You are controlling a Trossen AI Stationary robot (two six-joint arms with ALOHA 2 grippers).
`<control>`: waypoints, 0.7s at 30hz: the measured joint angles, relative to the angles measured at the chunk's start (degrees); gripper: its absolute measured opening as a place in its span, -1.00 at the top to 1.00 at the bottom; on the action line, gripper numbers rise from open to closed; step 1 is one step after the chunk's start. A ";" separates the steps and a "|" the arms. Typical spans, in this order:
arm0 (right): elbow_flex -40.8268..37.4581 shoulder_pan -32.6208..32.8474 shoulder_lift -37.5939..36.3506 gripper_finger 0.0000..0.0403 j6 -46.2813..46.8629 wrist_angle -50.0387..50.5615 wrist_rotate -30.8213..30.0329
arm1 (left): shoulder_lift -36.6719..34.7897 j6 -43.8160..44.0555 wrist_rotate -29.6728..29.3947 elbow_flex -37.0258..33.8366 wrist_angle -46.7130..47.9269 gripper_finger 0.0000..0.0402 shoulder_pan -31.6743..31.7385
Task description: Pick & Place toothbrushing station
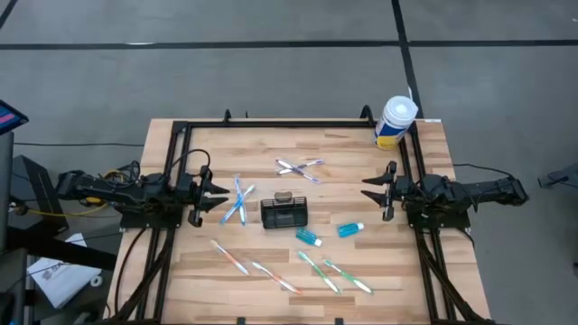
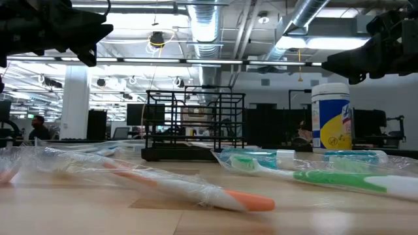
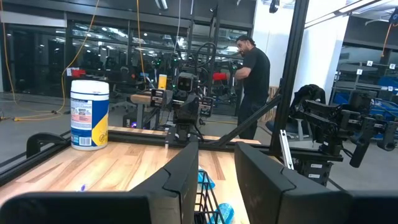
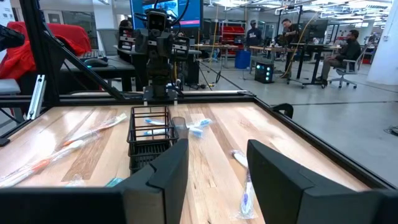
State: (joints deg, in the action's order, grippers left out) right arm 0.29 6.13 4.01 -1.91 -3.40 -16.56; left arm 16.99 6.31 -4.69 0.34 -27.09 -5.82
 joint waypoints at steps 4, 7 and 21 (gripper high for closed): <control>-0.01 -0.01 -0.02 0.23 0.00 0.02 0.00 | -0.01 0.00 0.00 0.00 0.00 0.50 0.01; -0.01 0.00 -0.01 0.23 -0.02 0.02 0.00 | -0.02 0.00 0.00 0.00 0.00 0.50 0.02; -0.02 -0.02 -0.02 0.23 0.00 0.00 0.00 | -0.02 0.00 0.00 0.00 -0.57 0.50 0.02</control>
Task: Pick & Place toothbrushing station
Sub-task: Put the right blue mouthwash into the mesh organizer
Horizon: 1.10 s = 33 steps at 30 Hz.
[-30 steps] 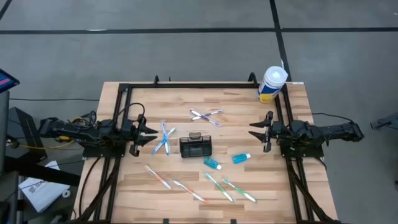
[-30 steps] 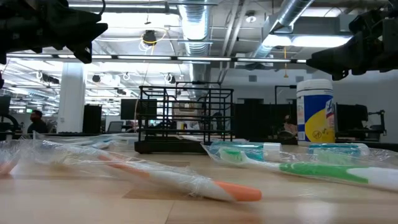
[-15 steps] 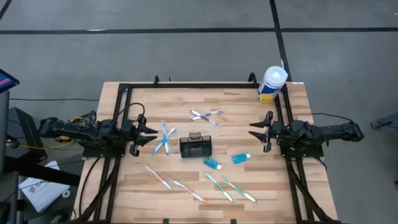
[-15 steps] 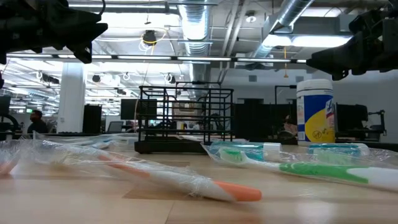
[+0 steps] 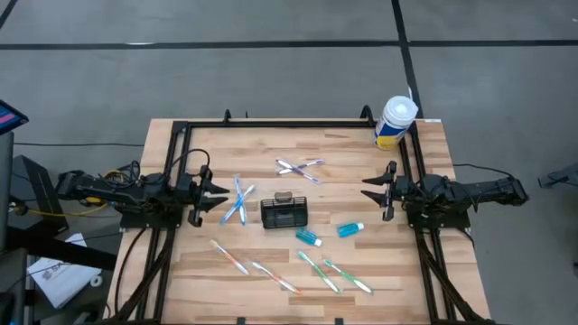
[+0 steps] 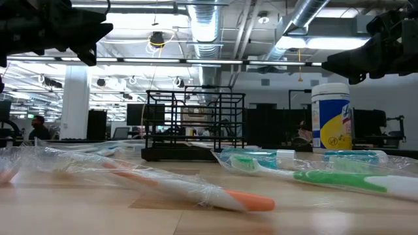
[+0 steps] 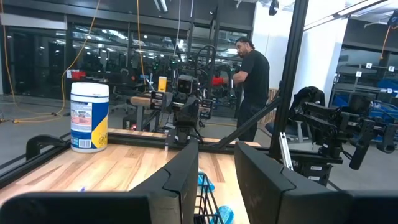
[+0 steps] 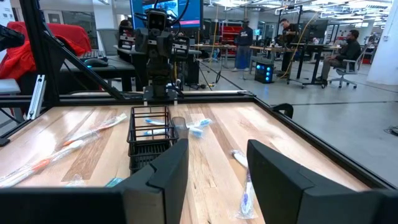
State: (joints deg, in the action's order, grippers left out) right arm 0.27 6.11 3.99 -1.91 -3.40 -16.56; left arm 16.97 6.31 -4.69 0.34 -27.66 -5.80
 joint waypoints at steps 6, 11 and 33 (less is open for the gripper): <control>0.01 0.01 0.01 0.23 -0.01 0.02 0.00 | 0.00 0.00 -2.02 0.00 -0.37 0.50 -0.01; 0.00 0.00 0.02 0.23 0.00 0.00 0.00 | 0.00 0.05 -2.40 0.00 -0.83 0.50 0.00; 0.00 0.01 0.00 0.23 -0.02 0.01 0.00 | 1.09 1.69 -7.64 0.00 -2.94 0.50 0.00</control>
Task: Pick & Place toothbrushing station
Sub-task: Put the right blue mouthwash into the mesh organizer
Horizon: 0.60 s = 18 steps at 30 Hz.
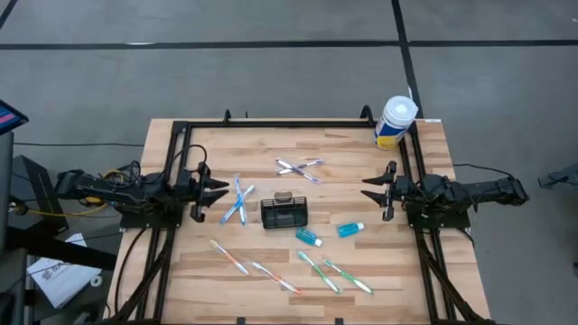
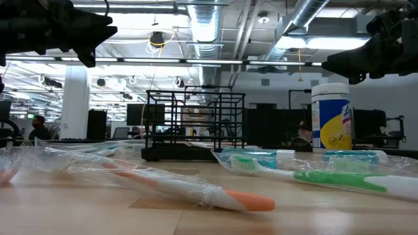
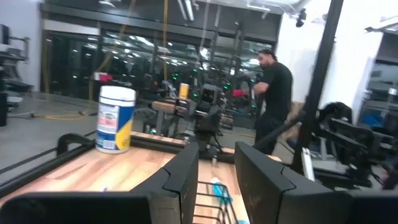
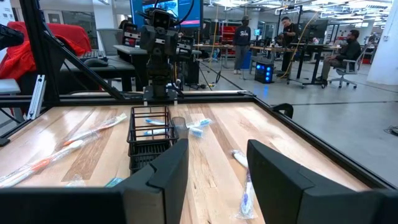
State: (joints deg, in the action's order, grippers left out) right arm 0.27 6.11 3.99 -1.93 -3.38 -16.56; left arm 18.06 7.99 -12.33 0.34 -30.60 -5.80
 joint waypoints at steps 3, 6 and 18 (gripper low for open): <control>0.00 0.01 0.02 0.23 0.02 -0.02 0.00 | 0.00 0.00 -1.47 0.00 -1.16 0.50 0.00; 0.02 0.02 0.02 0.23 -0.01 -0.61 0.00 | -0.01 0.01 -2.45 0.00 -2.01 0.50 0.00; 0.15 0.17 0.02 0.23 6.72 -17.73 -0.18 | 0.00 0.02 -3.50 0.00 -2.96 0.50 0.00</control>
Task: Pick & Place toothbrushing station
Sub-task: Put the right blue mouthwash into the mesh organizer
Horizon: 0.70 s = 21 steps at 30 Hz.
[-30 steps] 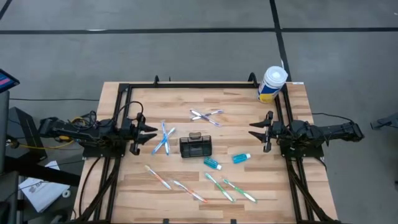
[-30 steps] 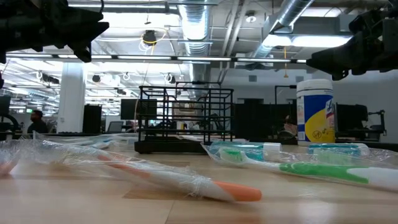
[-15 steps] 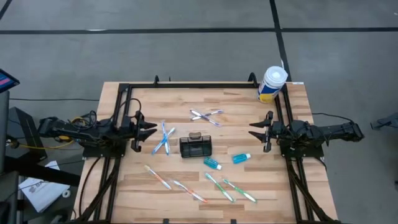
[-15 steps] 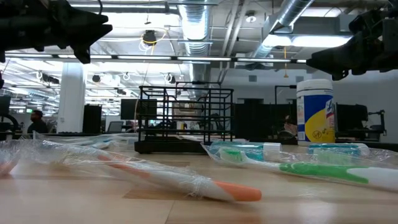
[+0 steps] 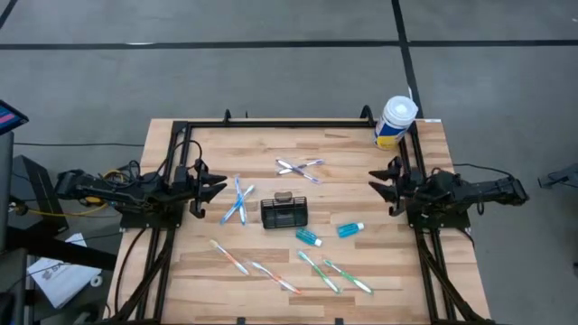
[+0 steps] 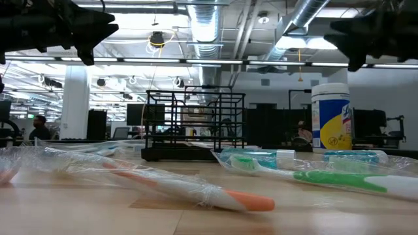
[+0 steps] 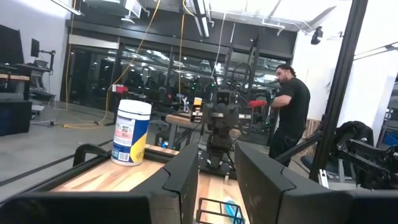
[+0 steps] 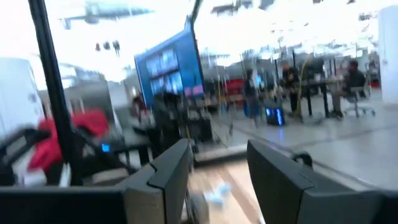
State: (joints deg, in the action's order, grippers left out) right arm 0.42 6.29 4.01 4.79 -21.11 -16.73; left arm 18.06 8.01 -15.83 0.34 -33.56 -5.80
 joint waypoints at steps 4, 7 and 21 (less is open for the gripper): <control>0.72 -0.46 -0.01 0.23 4.62 -2.24 -2.67 | 0.00 0.16 -1.70 0.00 0.00 0.50 0.00; 0.77 -0.71 0.07 0.23 9.76 -2.15 -3.41 | 0.00 5.78 -3.21 0.00 -0.05 0.50 0.00; 8.26 -6.15 11.61 0.23 25.89 -9.01 -2.82 | 2.49 13.48 -3.88 2.65 -14.48 0.50 0.74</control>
State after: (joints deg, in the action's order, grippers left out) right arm 8.68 0.14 15.62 30.68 -30.12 -19.55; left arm 20.55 21.49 -19.71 2.99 -48.04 -5.06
